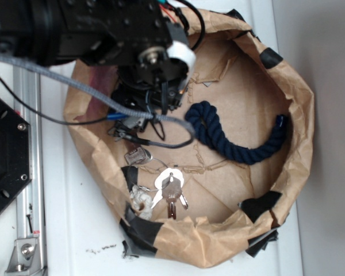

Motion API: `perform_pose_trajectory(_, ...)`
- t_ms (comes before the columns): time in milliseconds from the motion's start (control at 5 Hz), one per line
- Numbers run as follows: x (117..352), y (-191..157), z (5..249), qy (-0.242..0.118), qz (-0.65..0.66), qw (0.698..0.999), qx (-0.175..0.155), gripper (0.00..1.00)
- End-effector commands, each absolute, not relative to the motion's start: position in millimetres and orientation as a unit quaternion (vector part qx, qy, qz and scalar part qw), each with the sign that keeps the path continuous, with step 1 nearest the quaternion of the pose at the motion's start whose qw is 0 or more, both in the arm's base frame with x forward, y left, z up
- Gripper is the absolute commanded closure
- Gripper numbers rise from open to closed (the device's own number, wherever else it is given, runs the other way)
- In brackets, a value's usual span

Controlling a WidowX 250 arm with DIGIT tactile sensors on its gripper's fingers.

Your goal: Grab the wood chip.

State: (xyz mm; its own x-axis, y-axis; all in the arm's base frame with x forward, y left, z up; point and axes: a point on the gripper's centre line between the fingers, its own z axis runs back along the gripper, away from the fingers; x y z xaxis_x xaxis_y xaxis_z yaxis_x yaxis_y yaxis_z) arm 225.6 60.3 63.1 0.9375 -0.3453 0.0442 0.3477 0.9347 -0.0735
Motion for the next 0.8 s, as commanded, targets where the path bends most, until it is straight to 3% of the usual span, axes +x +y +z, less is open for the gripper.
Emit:
perform_pose_trajectory(0,253.4,72.3,100.0,-0.067,0.023,0.997,-0.011,0.00)
perform_pose_trajectory(200,252.9,80.6,71.3,-0.069,0.062,0.996,-0.019,0.00)
perform_pose_trajectory(600,245.1,80.2,26.7,-0.021,0.067,0.997,-0.007,0.00)
